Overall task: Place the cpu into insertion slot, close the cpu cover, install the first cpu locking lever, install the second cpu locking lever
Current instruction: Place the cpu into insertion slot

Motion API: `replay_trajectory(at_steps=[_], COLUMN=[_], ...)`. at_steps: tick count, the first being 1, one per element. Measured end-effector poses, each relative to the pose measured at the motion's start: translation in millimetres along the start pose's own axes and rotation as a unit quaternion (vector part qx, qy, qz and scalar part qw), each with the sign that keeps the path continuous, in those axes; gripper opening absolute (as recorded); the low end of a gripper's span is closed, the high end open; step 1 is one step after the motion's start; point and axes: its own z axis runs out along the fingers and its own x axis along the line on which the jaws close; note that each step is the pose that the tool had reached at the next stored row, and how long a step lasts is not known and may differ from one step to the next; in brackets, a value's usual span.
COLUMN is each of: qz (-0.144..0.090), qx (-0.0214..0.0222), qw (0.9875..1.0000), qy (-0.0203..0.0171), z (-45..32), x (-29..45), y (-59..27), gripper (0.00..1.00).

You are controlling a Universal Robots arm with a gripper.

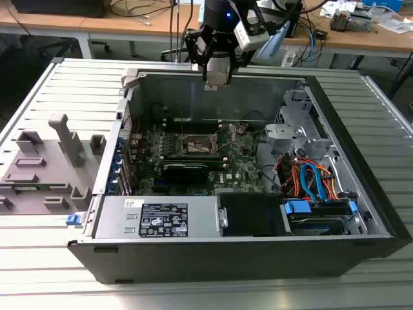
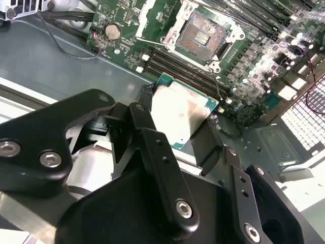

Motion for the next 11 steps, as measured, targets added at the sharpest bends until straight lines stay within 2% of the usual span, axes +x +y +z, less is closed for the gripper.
replay_trajectory(at_steps=[11], qz=[0.0], qx=[0.0], qw=[1.0], qy=[0.0], z=[0.4], x=[0.7], y=[-0.1], gripper=[0.55])
